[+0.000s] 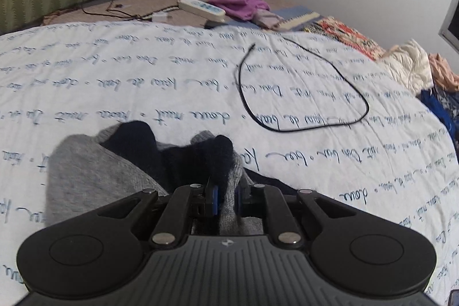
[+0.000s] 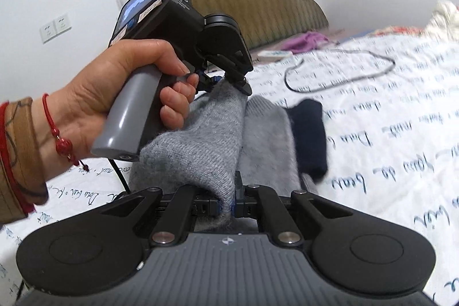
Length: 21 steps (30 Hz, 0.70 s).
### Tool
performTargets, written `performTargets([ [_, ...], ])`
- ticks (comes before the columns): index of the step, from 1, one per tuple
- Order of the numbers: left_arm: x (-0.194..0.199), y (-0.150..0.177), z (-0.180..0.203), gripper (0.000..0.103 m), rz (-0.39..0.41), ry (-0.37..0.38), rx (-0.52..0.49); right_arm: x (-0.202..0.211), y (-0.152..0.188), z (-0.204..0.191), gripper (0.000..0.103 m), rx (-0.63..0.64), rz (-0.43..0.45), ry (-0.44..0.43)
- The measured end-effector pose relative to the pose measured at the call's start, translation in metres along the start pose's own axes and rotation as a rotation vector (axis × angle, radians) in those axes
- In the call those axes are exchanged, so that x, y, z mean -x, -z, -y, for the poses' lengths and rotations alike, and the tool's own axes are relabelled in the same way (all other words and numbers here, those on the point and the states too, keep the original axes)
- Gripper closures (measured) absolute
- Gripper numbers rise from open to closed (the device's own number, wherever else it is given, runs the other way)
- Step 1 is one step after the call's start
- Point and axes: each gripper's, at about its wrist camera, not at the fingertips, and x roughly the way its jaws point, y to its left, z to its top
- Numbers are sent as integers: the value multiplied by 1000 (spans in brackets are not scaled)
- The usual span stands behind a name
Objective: Fold small clothes
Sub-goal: 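Lift the gripped sweater edge with both tools and fold it across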
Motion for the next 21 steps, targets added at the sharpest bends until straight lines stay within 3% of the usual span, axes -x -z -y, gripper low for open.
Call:
performTargets([
  [5,-7,-1,-1,78,3,-3,18,0,5,20,87,-91,-14,-23],
  [7,-7,-4,-3,52,2,9,40,-2,7,22,83,-108,-18,-26],
  [9,-2,-5,-3,35,36,10,52,-3,9,26,83,-134,-23,-31],
  [12,10,-10,-1,35,107,10,29,-4,10,35,79,-177,-35,-57],
  [16,28,-14,-9,34,126,-15,23,-4,12,49,67,-252,-35,-104],
  [21,61,14,-37,25,138,-75,-15,-4,15,72,63,-392,-28,-173],
])
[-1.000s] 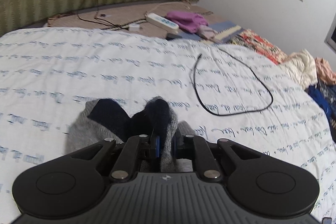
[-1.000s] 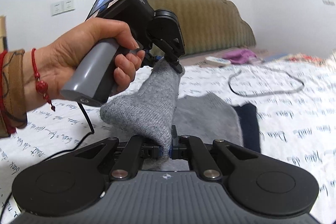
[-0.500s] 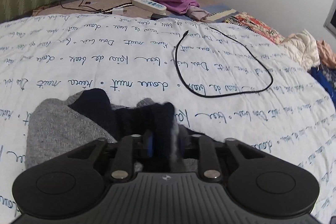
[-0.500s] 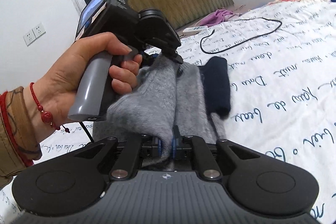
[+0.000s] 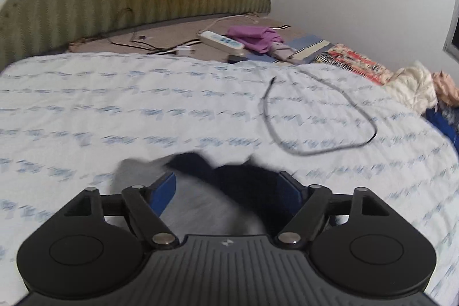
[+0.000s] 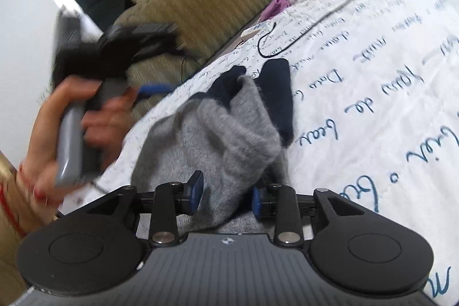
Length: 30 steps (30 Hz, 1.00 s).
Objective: Fold small clothes
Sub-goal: 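Lift the gripped sweater edge with both tools and fold it across, then open the left tool to release the sweater while the right tool keeps holding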
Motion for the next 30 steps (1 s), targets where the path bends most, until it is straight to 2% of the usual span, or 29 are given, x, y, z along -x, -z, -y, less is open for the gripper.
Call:
performTargets([
  [4,30,38,-24,25,0,-47,-45,2,-2,6,61,-50,7,-41],
  [9,66,79,-56,24,2,-46,-2,5,-5,21,61,-163,46,-82],
  [12,86,103,-67,22,3,-21,-9,2,-6,31,76,-213,47,-91],
  [14,98,118,-67,22,16,-16,-55,0,-5,29,85,-199,43,-72],
  [16,109,132,-62,21,36,-24,-129,-1,-5,25,89,-178,41,-61],
  [24,129,181,-34,19,101,-21,-452,-2,-3,32,91,-257,15,-75],
  [27,125,189,-26,19,116,-60,-521,-3,-3,30,91,-253,7,-63],
  [30,125,189,-25,19,159,-100,-520,-1,-1,27,91,-253,1,-63],
])
